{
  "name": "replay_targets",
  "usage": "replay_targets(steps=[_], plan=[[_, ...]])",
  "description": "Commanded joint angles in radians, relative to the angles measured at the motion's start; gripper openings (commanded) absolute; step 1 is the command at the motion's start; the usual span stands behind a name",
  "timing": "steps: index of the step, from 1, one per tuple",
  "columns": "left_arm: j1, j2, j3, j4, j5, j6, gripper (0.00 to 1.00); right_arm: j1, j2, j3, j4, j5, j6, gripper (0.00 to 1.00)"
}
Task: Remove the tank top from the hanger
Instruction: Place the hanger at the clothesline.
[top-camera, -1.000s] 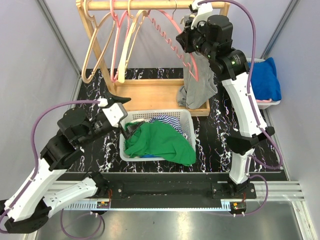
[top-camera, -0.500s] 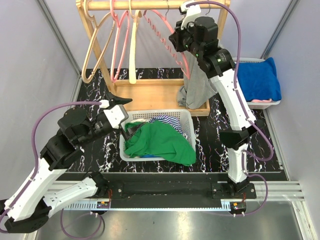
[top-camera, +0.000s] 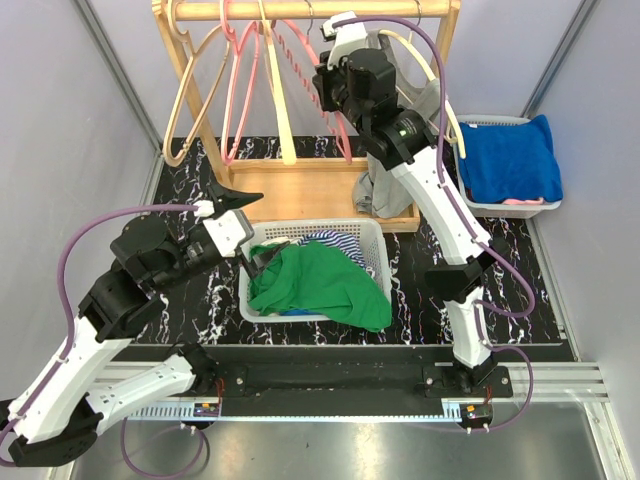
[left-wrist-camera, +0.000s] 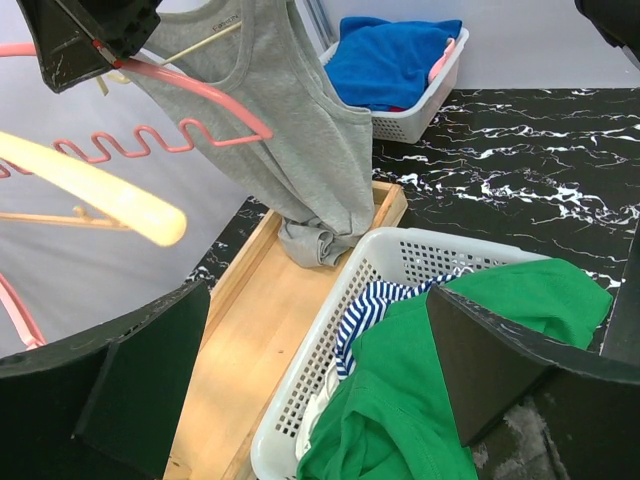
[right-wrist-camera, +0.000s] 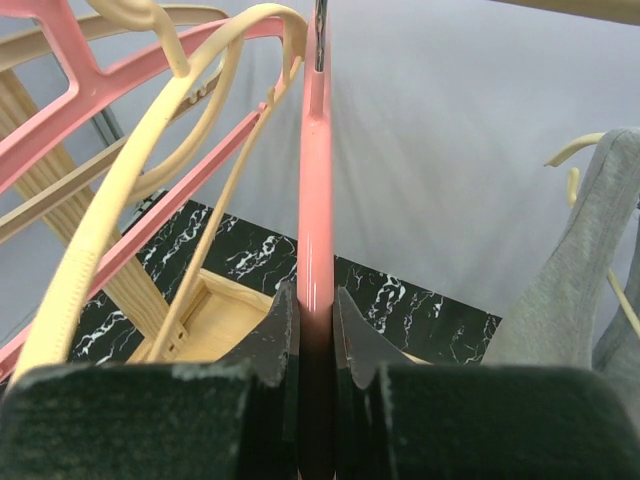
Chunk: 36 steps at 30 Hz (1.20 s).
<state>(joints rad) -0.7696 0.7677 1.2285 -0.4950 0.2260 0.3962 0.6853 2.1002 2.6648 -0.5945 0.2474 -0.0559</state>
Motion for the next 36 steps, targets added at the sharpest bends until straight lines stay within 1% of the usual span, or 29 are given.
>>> replay_targets(steps=[1, 5, 7, 9, 11, 12, 14, 15, 18, 21, 24, 26, 28, 30, 32, 33, 36], plan=[[-0.003, -0.002, 0.039, 0.075, 0.012, 0.015, 0.99, 0.037, 0.004, 0.034, 0.033, -0.023, 0.01, 0.06], [-0.002, 0.005, 0.045, 0.093, 0.013, 0.021, 0.99, 0.06, 0.02, 0.041, 0.036, -0.042, 0.013, 0.11], [-0.002, 0.01, 0.051, 0.107, 0.001, 0.021, 0.99, 0.074, 0.027, 0.046, 0.036, -0.04, 0.016, 0.11], [-0.002, 0.028, 0.074, 0.108, -0.007, 0.023, 0.99, 0.077, 0.023, 0.04, 0.032, -0.056, 0.028, 0.15], [-0.003, 0.048, 0.1, 0.105, -0.016, 0.018, 0.99, 0.079, 0.0, 0.027, 0.021, -0.063, 0.028, 0.29], [-0.002, 0.054, 0.126, 0.104, -0.022, 0.015, 0.99, 0.079, -0.014, 0.003, 0.009, -0.059, 0.024, 0.33], [-0.003, 0.071, 0.15, 0.096, -0.051, 0.012, 0.99, 0.077, -0.075, -0.032, 0.002, -0.014, 0.007, 0.45], [-0.003, 0.074, 0.166, 0.095, -0.065, 0.013, 0.99, 0.077, -0.1, -0.073, 0.001, 0.007, -0.001, 0.59], [-0.002, 0.085, 0.18, 0.082, -0.068, 0.015, 0.99, 0.077, -0.21, -0.161, 0.018, 0.016, -0.021, 0.72], [-0.003, 0.096, 0.19, 0.079, -0.059, 0.013, 0.99, 0.077, -0.307, -0.213, 0.015, 0.016, -0.041, 0.74], [-0.005, 0.108, 0.215, 0.075, -0.062, 0.015, 0.99, 0.074, -0.406, -0.264, 0.012, 0.035, -0.067, 0.74], [-0.002, 0.123, 0.252, 0.059, -0.076, 0.013, 0.99, 0.054, -0.478, -0.29, 0.012, 0.046, -0.084, 0.72], [-0.002, 0.16, 0.322, -0.002, -0.082, 0.013, 0.99, -0.028, -0.518, -0.327, 0.016, 0.03, -0.078, 0.69], [-0.002, 0.191, 0.373, -0.045, -0.117, -0.005, 0.99, -0.117, -0.554, -0.37, 0.03, 0.026, -0.071, 0.68], [-0.002, 0.234, 0.432, -0.1, -0.149, -0.028, 0.99, -0.144, -0.577, -0.44, 0.07, 0.053, -0.113, 0.68], [-0.002, 0.243, 0.443, -0.114, -0.193, -0.036, 0.99, -0.164, -0.585, -0.468, 0.087, 0.058, -0.123, 0.69], [0.0, 0.248, 0.434, -0.113, -0.214, -0.048, 0.99, -0.191, -0.614, -0.598, 0.174, 0.063, -0.196, 0.7]])
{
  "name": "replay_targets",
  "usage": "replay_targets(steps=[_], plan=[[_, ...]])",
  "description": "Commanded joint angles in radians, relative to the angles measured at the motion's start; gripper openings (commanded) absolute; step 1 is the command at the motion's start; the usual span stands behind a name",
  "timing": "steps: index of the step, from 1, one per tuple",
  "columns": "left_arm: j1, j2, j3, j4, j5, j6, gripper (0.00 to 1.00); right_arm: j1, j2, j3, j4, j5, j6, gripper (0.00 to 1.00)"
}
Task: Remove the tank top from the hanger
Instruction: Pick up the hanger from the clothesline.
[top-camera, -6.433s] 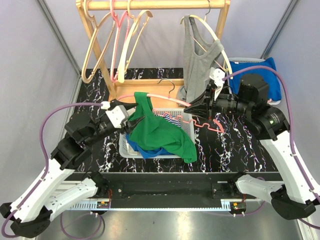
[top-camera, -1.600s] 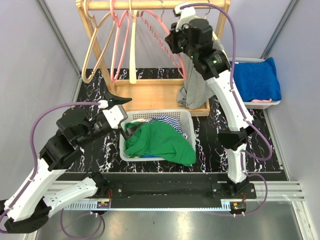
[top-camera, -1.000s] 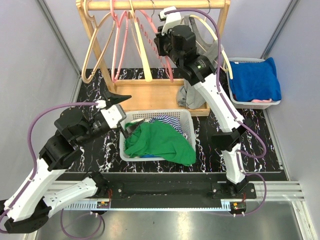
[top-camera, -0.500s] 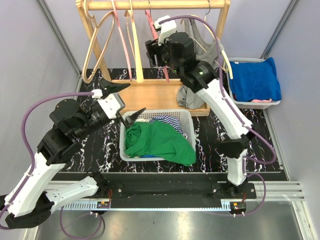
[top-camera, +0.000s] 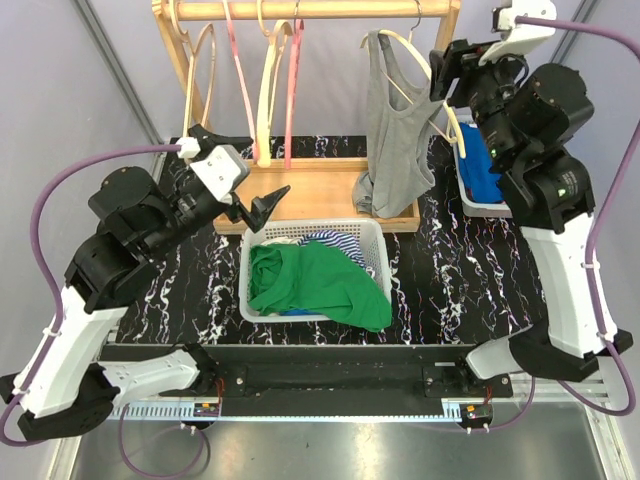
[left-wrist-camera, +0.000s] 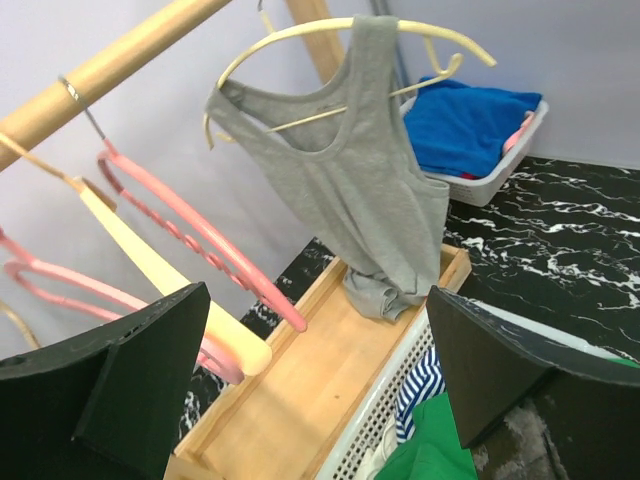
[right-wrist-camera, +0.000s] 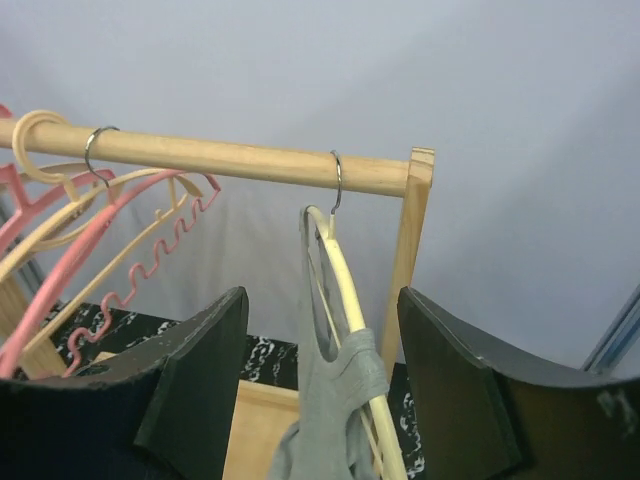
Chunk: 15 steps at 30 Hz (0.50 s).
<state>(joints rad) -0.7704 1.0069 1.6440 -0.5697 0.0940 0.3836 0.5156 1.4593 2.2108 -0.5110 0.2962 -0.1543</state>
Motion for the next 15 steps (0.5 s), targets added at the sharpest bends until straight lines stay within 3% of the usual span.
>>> replay_targets(steps=[1, 7, 15], plan=[[0.002, -0.008, 0.007, -0.029, -0.077, -0.048, 0.99, -0.032, 0.016, -0.172, 0.109, 0.003, -0.117, 0.71], [0.002, -0.057, -0.055, 0.01, -0.05, -0.083, 0.99, -0.236, -0.027, -0.304, 0.166, -0.236, -0.012, 0.72], [0.002, -0.088, -0.093, 0.016, -0.028, -0.054, 0.99, -0.341, -0.045, -0.39, 0.218, -0.428, 0.062, 0.73]])
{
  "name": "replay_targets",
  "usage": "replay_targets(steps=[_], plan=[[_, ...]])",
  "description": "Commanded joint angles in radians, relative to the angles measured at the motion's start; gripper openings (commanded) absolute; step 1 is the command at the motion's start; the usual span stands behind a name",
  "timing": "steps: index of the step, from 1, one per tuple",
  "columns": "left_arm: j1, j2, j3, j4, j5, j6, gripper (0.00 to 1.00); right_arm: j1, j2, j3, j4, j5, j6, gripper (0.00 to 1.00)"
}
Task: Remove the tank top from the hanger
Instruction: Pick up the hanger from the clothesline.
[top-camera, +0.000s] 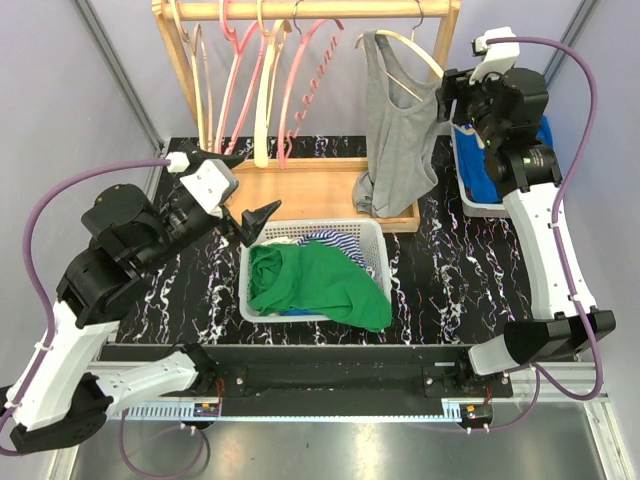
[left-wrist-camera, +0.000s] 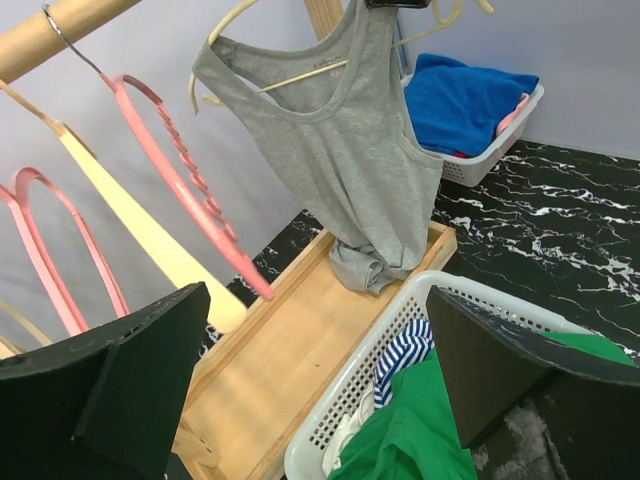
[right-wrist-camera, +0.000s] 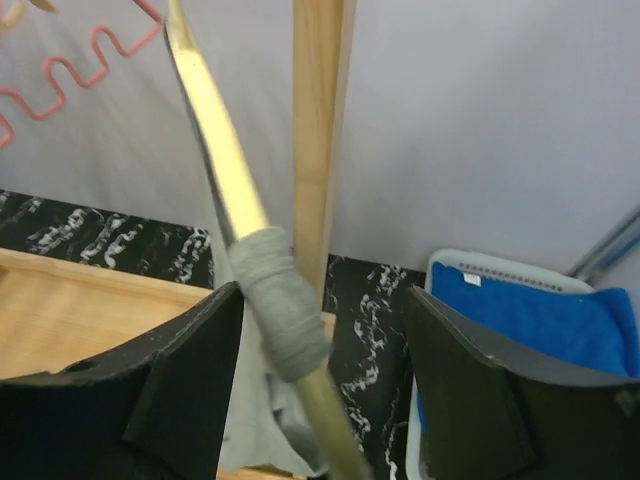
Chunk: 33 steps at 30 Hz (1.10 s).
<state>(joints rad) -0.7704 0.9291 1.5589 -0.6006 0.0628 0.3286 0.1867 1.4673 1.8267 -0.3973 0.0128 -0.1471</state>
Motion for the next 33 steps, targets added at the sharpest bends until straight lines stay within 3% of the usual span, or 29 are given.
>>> replay_targets(steps=[1, 6, 16, 20, 24, 33], plan=[[0.002, -0.012, -0.014, 0.05, 0.002, 0.003, 0.99, -0.012, -0.055, -0.013, 0.112, -0.163, 0.07, 0.74], [0.006, -0.022, -0.042, 0.064, 0.005, 0.018, 0.99, -0.013, -0.048, -0.047, 0.135, -0.296, 0.119, 0.68], [0.013, -0.021, -0.034, 0.074, 0.0, 0.032, 0.99, -0.013, -0.013, -0.044, 0.143, -0.341, 0.172, 0.48], [0.014, -0.019, -0.036, 0.074, 0.002, 0.035, 0.99, -0.013, -0.005, -0.035, 0.146, -0.35, 0.176, 0.28], [0.016, -0.019, -0.03, 0.074, 0.0, 0.027, 0.99, -0.013, -0.013, -0.05, 0.181, -0.332, 0.175, 0.0], [0.022, -0.006, -0.017, 0.073, 0.002, 0.027, 0.99, -0.013, -0.071, -0.116, 0.354, -0.346, 0.152, 0.0]])
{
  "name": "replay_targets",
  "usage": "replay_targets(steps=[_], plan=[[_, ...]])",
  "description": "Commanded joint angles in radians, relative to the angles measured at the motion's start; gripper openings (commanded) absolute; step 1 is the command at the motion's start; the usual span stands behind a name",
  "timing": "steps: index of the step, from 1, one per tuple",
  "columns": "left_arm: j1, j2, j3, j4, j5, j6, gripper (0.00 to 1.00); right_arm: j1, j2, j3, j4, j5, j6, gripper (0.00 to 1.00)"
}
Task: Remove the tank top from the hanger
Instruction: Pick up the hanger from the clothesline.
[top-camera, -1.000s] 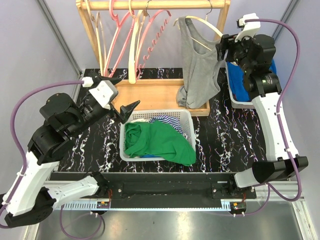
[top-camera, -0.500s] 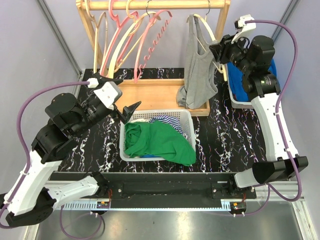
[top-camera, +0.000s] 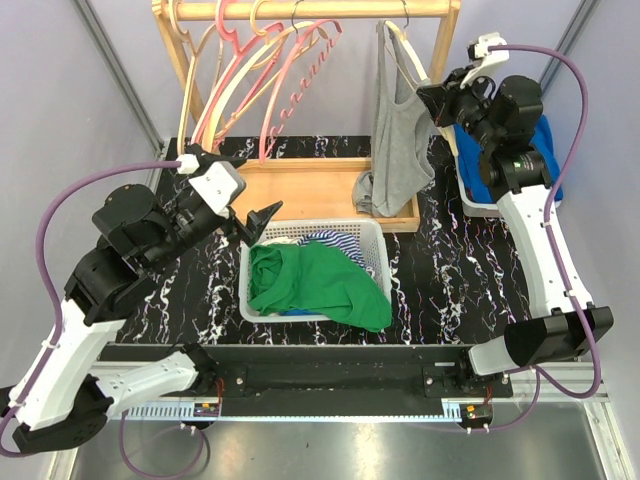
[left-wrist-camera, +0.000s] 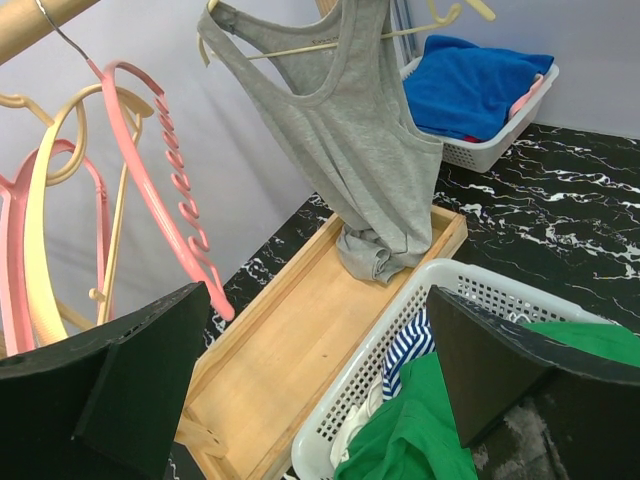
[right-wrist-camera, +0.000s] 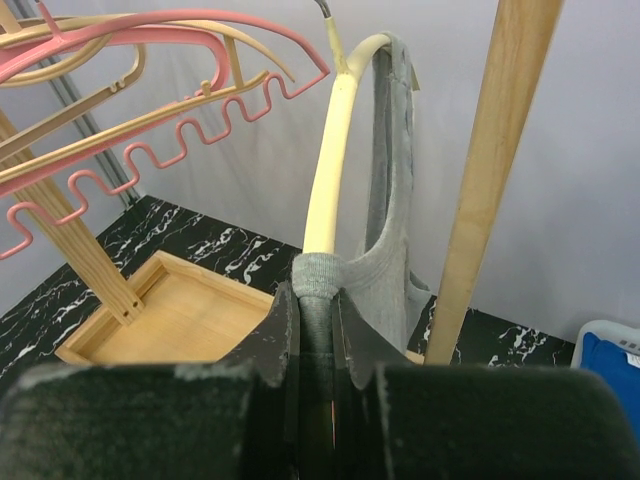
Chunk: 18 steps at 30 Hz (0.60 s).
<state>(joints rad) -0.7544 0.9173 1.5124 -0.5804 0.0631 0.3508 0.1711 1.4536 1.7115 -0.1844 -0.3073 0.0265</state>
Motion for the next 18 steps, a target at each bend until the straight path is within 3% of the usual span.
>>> replay_targets(steps=[1, 11, 18], plan=[[0.007, 0.006, 0.031, 0.053, 0.004, 0.004, 0.99, 0.002, -0.067, -0.01, 0.175, -0.03, -0.022, 0.0], [0.01, 0.017, 0.037, 0.054, 0.015, 0.011, 0.99, 0.002, -0.07, 0.025, 0.353, -0.084, 0.038, 0.0], [0.02, 0.005, 0.025, 0.056, 0.023, 0.016, 0.99, -0.001, -0.126, 0.005, 0.271, -0.122, 0.07, 0.0]])
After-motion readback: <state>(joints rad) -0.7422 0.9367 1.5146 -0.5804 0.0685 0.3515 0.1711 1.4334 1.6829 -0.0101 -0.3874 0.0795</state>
